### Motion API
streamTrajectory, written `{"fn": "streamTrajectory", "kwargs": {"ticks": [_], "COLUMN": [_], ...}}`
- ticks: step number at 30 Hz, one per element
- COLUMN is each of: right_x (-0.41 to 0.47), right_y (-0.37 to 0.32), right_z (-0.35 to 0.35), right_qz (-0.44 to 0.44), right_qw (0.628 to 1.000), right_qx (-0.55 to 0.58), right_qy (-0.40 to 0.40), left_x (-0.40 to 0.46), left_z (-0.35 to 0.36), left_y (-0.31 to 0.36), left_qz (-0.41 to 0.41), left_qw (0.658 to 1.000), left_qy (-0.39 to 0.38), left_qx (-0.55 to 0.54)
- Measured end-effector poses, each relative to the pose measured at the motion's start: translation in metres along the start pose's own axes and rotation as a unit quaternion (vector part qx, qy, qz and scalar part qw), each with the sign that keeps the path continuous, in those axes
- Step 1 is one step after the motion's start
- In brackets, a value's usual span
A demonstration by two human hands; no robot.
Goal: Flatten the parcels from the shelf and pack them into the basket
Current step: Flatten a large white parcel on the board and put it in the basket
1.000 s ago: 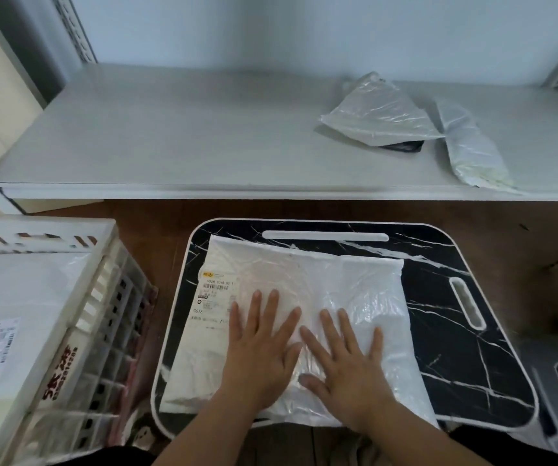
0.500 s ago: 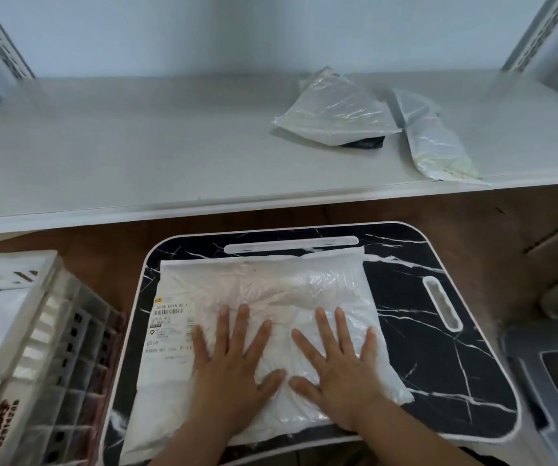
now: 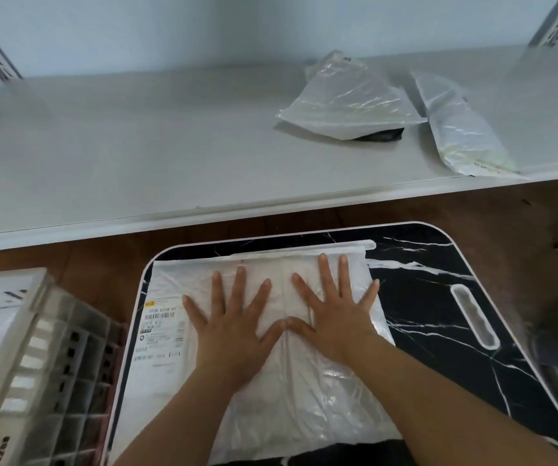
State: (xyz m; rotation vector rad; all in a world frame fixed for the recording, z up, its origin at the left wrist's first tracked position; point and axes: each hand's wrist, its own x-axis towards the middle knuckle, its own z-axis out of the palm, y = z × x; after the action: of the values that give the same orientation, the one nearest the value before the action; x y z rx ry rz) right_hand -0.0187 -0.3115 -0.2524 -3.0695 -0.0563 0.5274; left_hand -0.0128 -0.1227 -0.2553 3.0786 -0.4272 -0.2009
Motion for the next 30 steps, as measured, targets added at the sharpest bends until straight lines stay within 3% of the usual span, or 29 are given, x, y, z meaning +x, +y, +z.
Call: {"fn": "streamTrajectory", "kwargs": {"ticks": [5, 9, 15, 18, 21, 23, 25, 30], "right_x": [0.002, 0.003, 0.005, 0.005, -0.017, -0.043, -0.066, -0.086], "right_y": [0.003, 0.0, -0.001, -0.014, -0.029, -0.026, -0.011, 0.009], "right_z": [0.011, 0.016, 0.014, -0.001, -0.004, 0.01, 0.023, 0.022], "right_qz": [-0.002, 0.009, 0.002, 0.022, -0.003, -0.055, -0.052, -0.047], "right_qw": [1.0, 0.998, 1.0, 0.998, 0.996, 0.998, 0.998, 0.999], "right_qx": [-0.014, 0.011, 0.008, 0.056, 0.081, 0.043, 0.016, -0.012], "right_qy": [-0.006, 0.054, 0.027, -0.034, -0.042, 0.01, -0.016, -0.014], "left_x": [0.002, 0.005, 0.007, 0.008, 0.006, 0.003, -0.005, -0.015], "left_z": [0.017, 0.017, 0.018, 0.017, 0.012, 0.015, 0.007, 0.004], "left_y": [0.0, -0.001, -0.001, -0.001, 0.001, 0.002, 0.007, -0.003], "left_qz": [-0.001, -0.002, 0.005, -0.006, -0.008, -0.018, -0.042, -0.004], "left_qw": [1.0, 1.0, 1.0, 1.0, 1.0, 1.0, 0.998, 0.996], "left_qy": [0.002, 0.008, 0.001, -0.013, -0.016, -0.012, -0.05, -0.083], "left_qx": [0.014, 0.002, 0.002, 0.006, 0.02, 0.011, -0.013, -0.011]}}
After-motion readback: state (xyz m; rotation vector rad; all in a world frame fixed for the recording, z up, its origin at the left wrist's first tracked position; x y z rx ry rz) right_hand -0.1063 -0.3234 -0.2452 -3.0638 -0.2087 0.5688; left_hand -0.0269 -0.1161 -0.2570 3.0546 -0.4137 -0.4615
